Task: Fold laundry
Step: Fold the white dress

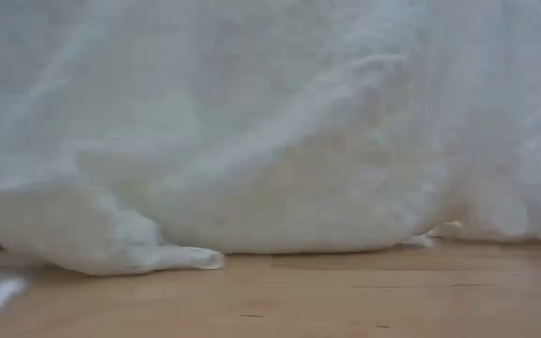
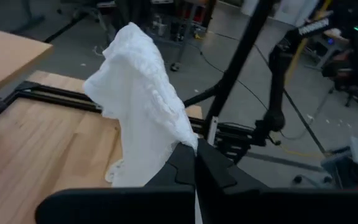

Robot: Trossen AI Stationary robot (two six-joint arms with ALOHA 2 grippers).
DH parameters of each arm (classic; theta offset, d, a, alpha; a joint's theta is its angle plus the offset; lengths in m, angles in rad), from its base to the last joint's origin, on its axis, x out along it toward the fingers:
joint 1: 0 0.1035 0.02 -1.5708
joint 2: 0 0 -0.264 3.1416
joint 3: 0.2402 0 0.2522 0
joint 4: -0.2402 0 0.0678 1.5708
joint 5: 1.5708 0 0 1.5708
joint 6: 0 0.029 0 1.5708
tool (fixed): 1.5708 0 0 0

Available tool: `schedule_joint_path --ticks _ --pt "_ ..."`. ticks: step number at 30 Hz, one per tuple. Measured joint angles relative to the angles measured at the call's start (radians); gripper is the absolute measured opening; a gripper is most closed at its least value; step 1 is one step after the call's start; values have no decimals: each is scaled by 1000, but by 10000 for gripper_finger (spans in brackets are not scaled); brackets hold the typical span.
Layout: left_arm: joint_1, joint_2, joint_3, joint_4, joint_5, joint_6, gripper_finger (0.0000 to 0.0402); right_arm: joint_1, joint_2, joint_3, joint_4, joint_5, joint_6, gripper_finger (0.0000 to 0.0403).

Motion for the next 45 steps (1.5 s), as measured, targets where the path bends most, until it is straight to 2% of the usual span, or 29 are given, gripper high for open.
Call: schedule_joint_path --ticks 4,7,13,16,18,20,21,23,25,28,31,36,39,42,45 --pt "59 28 2 5 22 -42 0 0 -32 0 -41 115 69 9" --pt "115 77 1 35 68 -133 0 0 -55 0 -97 241 153 9" --pt "202 200 1 339 170 -166 0 0 -107 0 -128 496 218 9" --pt "208 234 0 456 203 -165 0 0 -122 0 -82 608 177 9" --pt "208 234 0 467 204 -168 0 0 -123 0 -29 656 120 9" --pt "198 222 2 410 179 -201 0 -1 -113 -4 31 679 36 9" --pt "187 212 2 331 142 -231 0 -4 -104 -11 57 694 -2 9" --pt "158 198 2 134 35 -347 0 -29 -70 -30 86 723 -60 9" --pt "131 193 2 -102 -27 -519 0 -83 -19 -56 92 725 -85 9" --pt "95 218 2 -416 -41 -795 0 -203 70 -120 139 671 -105 8" --pt "57 256 -1 -581 -8 -945 0 -330 178 -209 285 540 -176 8" --pt "33 285 -14 -575 26 -966 0 -508 412 -332 744 219 -332 8" --pt "30 300 -49 -567 28 -977 0 -590 576 -319 926 106 -383 10" --pt "31 298 -121 -571 45 -1024 0 -655 718 -257 928 -6 -393 38" --pt "32 297 -196 -571 83 -1056 0 -694 801 -194 831 -137 -392 95"
